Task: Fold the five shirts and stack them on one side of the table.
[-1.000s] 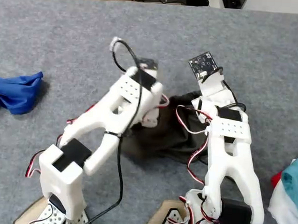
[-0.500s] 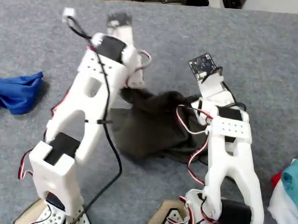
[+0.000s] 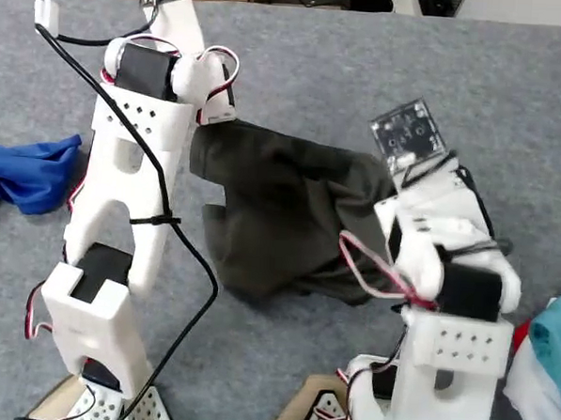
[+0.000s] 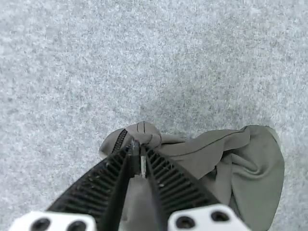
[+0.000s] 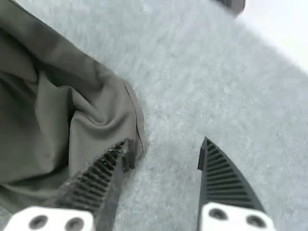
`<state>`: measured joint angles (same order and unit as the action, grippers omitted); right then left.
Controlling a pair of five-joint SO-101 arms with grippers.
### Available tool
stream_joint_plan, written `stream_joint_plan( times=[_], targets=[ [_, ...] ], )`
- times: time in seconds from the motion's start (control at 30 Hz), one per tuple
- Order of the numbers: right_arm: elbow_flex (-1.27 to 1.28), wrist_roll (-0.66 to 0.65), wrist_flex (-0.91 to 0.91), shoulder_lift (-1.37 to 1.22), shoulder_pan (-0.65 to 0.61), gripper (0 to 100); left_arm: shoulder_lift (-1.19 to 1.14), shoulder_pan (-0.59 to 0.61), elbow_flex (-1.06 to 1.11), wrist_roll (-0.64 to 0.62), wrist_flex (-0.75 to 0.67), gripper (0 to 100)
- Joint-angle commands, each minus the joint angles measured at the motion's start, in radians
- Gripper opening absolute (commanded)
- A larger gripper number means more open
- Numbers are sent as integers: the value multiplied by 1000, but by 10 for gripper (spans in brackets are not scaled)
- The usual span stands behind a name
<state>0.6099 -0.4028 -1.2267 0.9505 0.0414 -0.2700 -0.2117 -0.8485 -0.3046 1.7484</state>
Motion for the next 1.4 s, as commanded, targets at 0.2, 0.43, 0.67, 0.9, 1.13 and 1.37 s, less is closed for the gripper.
stream_joint_plan(
  times=[0.2,0.43,0.67,0.9,1.13,1.37],
  targets=[
    [-47,239,381,-444,-44,230,18,2,-48,63,9,19],
    [-616,367,164,-1181,-56,228,18,3,-38,71,9,19],
    [-1317,367,-358,-1699,-96,226,18,0,-48,101,9,19],
    [-1773,373,-560,-1965,-73,32,91,9,-48,150,9,19],
    [-1774,397,-562,-1890,-61,5,140,5,-29,180,9,19],
    [-1555,434,-562,-1572,-18,5,139,20,153,209,8,19]
  ],
)
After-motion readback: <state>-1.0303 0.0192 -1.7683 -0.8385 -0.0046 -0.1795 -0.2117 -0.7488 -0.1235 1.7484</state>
